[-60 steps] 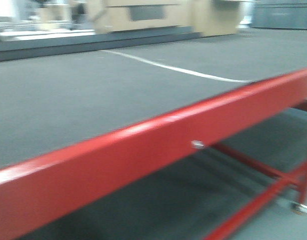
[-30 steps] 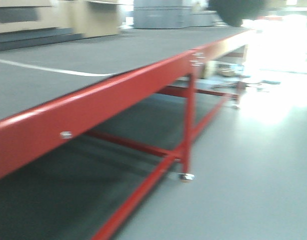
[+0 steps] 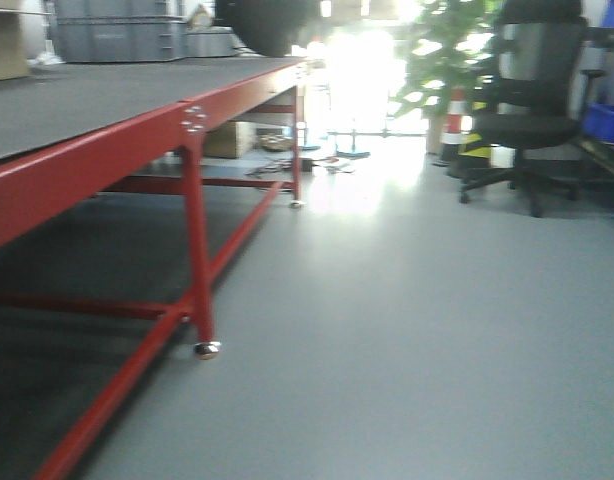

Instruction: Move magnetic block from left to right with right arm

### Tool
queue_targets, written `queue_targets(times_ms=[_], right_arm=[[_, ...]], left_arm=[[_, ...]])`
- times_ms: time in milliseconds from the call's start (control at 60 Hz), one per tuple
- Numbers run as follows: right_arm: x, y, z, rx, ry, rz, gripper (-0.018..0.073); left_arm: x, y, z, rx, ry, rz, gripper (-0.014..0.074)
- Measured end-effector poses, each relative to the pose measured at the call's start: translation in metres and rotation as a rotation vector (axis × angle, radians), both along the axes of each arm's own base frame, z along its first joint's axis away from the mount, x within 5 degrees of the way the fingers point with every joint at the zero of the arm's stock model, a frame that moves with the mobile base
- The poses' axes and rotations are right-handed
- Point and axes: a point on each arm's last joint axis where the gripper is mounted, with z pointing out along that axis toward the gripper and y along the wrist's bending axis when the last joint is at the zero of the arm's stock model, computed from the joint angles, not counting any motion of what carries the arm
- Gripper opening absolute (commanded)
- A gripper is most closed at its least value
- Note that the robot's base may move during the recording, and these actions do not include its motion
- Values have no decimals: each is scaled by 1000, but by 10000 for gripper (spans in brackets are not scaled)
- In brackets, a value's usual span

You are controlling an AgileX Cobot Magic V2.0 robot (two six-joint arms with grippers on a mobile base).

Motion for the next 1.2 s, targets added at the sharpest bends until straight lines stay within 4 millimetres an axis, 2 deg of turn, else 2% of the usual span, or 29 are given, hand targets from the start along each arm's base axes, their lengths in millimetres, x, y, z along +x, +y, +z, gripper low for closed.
queue_targets(times_ms=[716, 916, 1199], right_arm=[[0, 0, 0, 0, 0, 0, 140], [0, 0, 0, 0, 1, -1, 140], [0, 0, 0, 0, 1, -1, 140]], left_arm=[[0, 0, 0, 0, 0, 0, -116], [0, -3, 0, 0, 0, -47, -116], [0, -1, 0, 0, 0, -14, -116]])
